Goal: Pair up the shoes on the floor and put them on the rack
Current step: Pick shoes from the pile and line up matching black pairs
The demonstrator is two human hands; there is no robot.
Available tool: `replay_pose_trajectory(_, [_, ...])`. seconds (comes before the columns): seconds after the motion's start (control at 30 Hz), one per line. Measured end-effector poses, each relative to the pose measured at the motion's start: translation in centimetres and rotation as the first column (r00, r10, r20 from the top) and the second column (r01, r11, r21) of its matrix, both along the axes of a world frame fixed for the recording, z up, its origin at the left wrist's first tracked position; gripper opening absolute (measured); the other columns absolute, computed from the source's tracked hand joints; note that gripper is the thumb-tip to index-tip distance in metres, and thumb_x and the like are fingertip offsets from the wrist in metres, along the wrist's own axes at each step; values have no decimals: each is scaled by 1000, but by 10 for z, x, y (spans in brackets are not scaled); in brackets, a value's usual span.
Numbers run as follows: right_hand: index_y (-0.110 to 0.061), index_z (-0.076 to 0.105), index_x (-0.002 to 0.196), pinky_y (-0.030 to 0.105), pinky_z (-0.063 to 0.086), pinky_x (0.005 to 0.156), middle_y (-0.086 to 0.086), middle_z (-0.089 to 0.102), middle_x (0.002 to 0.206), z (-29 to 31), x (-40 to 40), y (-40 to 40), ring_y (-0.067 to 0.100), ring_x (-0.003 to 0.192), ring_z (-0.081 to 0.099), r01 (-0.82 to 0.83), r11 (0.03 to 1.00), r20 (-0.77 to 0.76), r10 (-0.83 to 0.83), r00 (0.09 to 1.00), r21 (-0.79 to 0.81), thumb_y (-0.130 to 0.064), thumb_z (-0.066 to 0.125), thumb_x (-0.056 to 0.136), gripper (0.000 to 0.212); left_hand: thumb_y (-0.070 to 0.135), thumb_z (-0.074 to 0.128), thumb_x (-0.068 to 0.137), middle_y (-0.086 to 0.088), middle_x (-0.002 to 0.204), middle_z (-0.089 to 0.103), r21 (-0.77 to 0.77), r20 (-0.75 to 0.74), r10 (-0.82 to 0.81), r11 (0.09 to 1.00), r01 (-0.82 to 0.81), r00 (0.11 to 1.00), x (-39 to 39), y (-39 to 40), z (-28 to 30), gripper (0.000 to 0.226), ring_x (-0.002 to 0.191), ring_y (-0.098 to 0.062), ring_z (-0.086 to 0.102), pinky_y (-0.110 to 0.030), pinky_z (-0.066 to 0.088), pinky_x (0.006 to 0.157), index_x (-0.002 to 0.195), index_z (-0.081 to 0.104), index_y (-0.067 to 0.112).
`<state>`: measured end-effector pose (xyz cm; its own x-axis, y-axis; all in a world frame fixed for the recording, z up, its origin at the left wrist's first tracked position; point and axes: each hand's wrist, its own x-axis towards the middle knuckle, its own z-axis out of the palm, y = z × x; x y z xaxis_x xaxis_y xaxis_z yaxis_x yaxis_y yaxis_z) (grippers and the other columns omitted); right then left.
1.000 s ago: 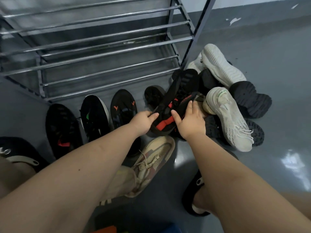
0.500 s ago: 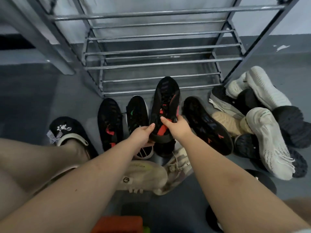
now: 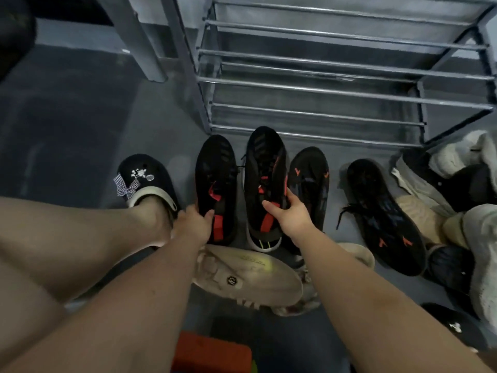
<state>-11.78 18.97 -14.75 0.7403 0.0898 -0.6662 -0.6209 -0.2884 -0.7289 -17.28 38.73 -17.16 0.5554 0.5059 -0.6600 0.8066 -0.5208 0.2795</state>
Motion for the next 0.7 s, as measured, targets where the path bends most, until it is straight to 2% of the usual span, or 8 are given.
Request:
replay_pose_trajectory(0.07, [-20, 40, 143, 32, 43, 103, 1, 60, 125, -8, -1, -1, 20, 119, 56, 43, 999, -27, -43, 999, -14, -24, 72, 84, 67, 45, 52, 91, -21, 140, 43, -147, -21, 188, 971, -189, 982, 3, -10, -10, 68, 127, -39, 44, -42, 37, 106, 139, 31, 2])
replay_pose_trajectory(0.13, [-20, 42, 142, 30, 44, 100, 2, 61, 126, -12, 0, -2, 21, 118, 57, 69, 997, -48, -70, 996, -32, -27, 71, 84, 65, 49, 54, 89, -21, 142, 40, -196, -73, 310, 927, -319, 948, 10, -14, -14, 76, 128, -39, 42, -43, 35, 107, 140, 27, 0])
replay_pose_trajectory(0.23, [-21, 44, 142, 32, 45, 100, 1, 62, 126, -18, 3, -2, 21, 117, 57, 64, 997, -54, -67, 996, -50, -31, 71, 84, 65, 56, 56, 84, -19, 144, 39, -266, -127, 378, 878, -398, 917, 15, -3, -18, 88, 130, -37, 41, -42, 33, 109, 144, 24, 0])
replay_pose_trajectory(0.33, [-22, 44, 142, 35, 45, 103, 1, 62, 126, -22, 4, -2, 22, 117, 58, 47, 997, -55, -51, 997, -68, -35, 71, 83, 66, 69, 60, 69, -15, 140, 48, -380, -142, 440, 803, -459, 887, 13, 4, -24, 101, 125, -34, 48, -44, 38, 108, 142, 34, 4])
replay_pose_trajectory(0.43, [-22, 43, 142, 35, 45, 103, 1, 62, 126, -21, 5, -3, 22, 117, 58, 42, 998, -63, -45, 997, -52, -34, 70, 84, 65, 57, 51, 87, -13, 142, 46, -410, -111, 413, 809, -420, 904, 11, -2, -18, 78, 130, -33, 44, -43, 35, 111, 143, 34, 6])
replay_pose_trajectory(0.53, [-23, 42, 143, 33, 44, 102, 1, 61, 126, -15, 4, -3, 22, 117, 57, 46, 999, -45, -47, 998, -24, -31, 69, 85, 64, 49, 46, 93, -13, 140, 48, -422, -44, 414, 817, -392, 909, 13, -1, -11, 64, 129, -32, 45, -38, 35, 109, 141, 38, 7])
replay_pose_trajectory(0.63, [-21, 41, 143, 37, 44, 105, 3, 60, 129, -6, 3, -5, 22, 118, 57, 52, 999, -13, -52, 999, -7, -30, 70, 85, 66, 48, 46, 93, -12, 131, 55, -466, -21, 437, 791, -396, 899, 15, -1, 2, 57, 119, -32, 52, -38, 44, 100, 134, 47, 9])
replay_pose_trajectory(0.7, [-19, 43, 142, 39, 45, 104, 5, 61, 127, 2, 3, -8, 23, 116, 58, 57, 998, 5, -57, 998, 5, -30, 71, 84, 65, 44, 50, 93, -14, 123, 60, -537, -40, 471, 733, -416, 881, 14, -3, 13, 50, 111, -31, 58, -39, 51, 87, 128, 51, 9])
